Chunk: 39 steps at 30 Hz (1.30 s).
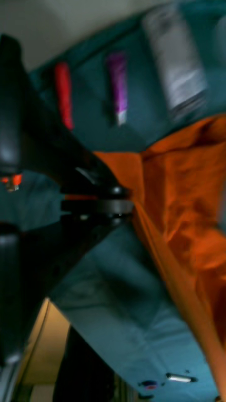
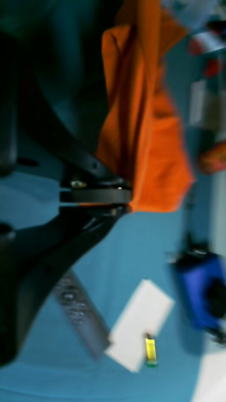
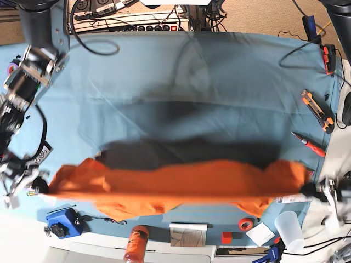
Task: Layout the t-shirt on the table in an organized manner, then fold the t-shirt properly
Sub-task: 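Lift the shirt with both grippers and spread it flat on the table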
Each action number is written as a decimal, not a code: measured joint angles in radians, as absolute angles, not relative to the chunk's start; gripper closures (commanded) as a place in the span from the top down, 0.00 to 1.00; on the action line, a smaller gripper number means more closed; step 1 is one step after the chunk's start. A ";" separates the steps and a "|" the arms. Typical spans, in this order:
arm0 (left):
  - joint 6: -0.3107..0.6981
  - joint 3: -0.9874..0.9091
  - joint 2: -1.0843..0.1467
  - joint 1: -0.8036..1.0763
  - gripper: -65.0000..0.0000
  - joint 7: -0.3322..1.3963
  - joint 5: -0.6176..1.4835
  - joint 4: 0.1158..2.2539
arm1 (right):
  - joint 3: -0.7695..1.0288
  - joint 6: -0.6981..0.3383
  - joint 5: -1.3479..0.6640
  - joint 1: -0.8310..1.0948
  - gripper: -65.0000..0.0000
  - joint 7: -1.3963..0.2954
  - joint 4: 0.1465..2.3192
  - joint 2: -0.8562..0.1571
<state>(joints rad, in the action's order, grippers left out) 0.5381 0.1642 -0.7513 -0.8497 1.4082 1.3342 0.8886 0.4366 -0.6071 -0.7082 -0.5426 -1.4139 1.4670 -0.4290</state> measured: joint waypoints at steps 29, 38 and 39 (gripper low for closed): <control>0.581 -0.145 -0.671 -0.283 0.00 1.396 1.445 1.024 | 0.665 -0.637 -0.857 0.104 0.00 -1.420 1.898 -0.257; 0.534 -0.440 -0.621 -0.035 0.00 1.389 1.227 1.369 | 0.665 -0.637 -0.859 0.178 0.00 -1.417 1.898 -0.257; 0.528 -0.440 -0.620 -0.012 0.00 1.380 1.208 1.400 | 0.665 -0.637 -0.859 0.193 0.00 -1.417 1.898 -0.257</control>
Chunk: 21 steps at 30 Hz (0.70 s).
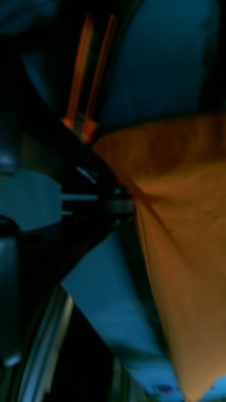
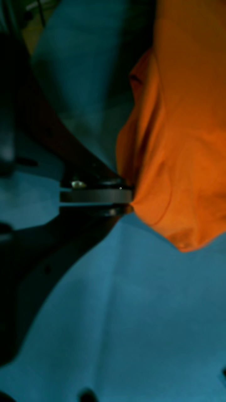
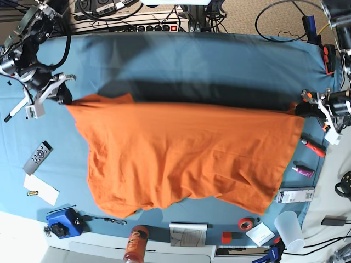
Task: Layout the t-shirt on the table in an organized manner, then fold the t-shirt properly
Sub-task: 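Lift the shirt with both grippers and spread it flat on the table, then release the shirt and raise both grippers away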
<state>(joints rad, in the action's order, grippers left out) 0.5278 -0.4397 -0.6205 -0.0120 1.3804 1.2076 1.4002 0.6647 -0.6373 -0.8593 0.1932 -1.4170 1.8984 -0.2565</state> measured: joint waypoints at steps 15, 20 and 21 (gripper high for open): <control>0.497 -0.438 -0.610 0.202 0.00 1.309 1.054 1.518 | 0.665 -0.637 -0.866 0.360 0.00 -1.413 1.898 -0.257; 0.497 -0.438 -0.610 0.202 0.08 1.308 1.047 1.518 | 0.665 -0.637 -0.866 0.360 0.00 -1.413 1.898 -0.257; 0.497 -0.438 -0.610 0.202 0.20 1.308 1.047 1.518 | 0.665 -0.638 -0.865 0.360 0.05 -1.413 1.898 -0.257</control>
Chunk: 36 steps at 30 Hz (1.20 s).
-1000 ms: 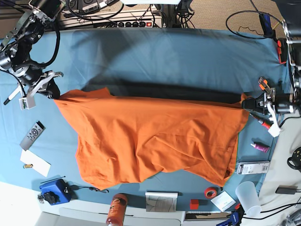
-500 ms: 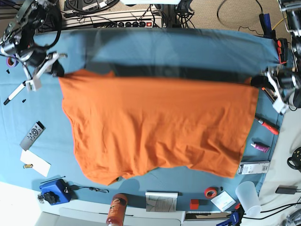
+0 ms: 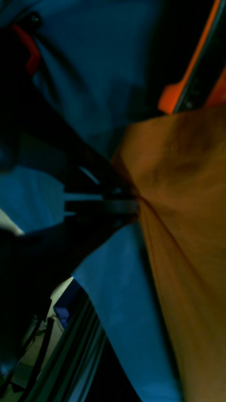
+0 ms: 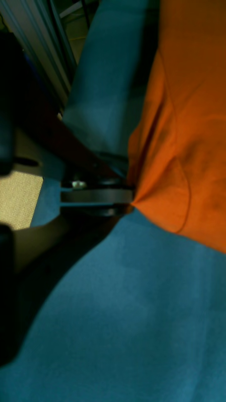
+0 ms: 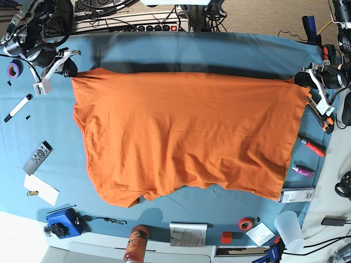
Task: Layout the t-shirt on the table in an organized manner, then fold the t-shirt properly
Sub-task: 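Release the shirt and raise both grippers away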
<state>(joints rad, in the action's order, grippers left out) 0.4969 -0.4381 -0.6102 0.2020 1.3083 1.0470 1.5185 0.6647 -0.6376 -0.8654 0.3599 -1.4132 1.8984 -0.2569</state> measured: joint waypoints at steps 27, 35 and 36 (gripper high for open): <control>0.363 -0.855 -0.616 0.295 0.45 1.251 0.780 2.064 | 0.987 -0.632 -0.925 0.338 0.28 -1.411 2.044 -0.214; 0.362 -0.858 -0.601 0.393 0.45 1.257 0.725 2.063 | 0.952 -0.695 -1.096 0.338 0.28 -1.415 1.757 -0.146; 0.355 -0.858 -0.601 0.393 0.45 1.255 0.726 2.063 | 0.935 -0.696 -1.116 0.338 0.28 -1.414 1.725 -0.144</control>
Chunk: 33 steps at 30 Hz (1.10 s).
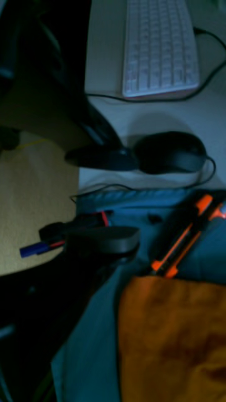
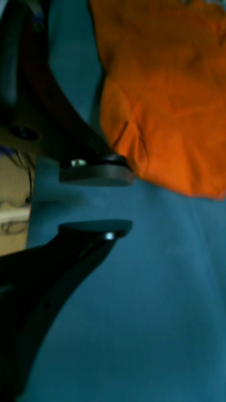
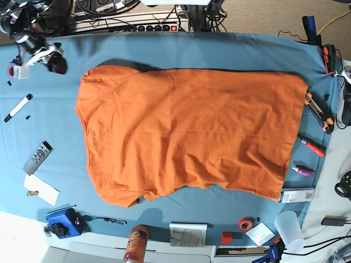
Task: Layout the t-shirt on the table in an organized manner, then fold the t-shirt properly
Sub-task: 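Release the shirt and raise both grippers away, then grasp the shirt corner near the right gripper with the right gripper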
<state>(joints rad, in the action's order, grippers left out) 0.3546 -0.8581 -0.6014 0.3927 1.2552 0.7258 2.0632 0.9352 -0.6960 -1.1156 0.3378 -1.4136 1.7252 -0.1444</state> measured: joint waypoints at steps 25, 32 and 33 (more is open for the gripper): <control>0.354 -0.858 -0.600 0.393 0.45 1.251 0.725 2.064 | 0.608 -0.701 -1.223 0.311 0.00 -1.394 1.571 -0.105; 0.354 -0.858 -0.565 0.393 0.45 1.247 0.725 2.064 | 0.606 -0.691 -1.339 0.321 0.00 -1.412 1.727 -0.097; 0.354 -0.858 -0.559 0.393 0.45 1.247 0.726 2.064 | 0.607 -0.692 -1.341 0.318 0.00 -1.412 1.771 -0.097</control>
<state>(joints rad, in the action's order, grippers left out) 0.3542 -0.8581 -0.5591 0.3927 1.2472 0.7258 2.0636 0.6067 -0.6918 -1.3415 0.3183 -1.4120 1.7706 -0.0975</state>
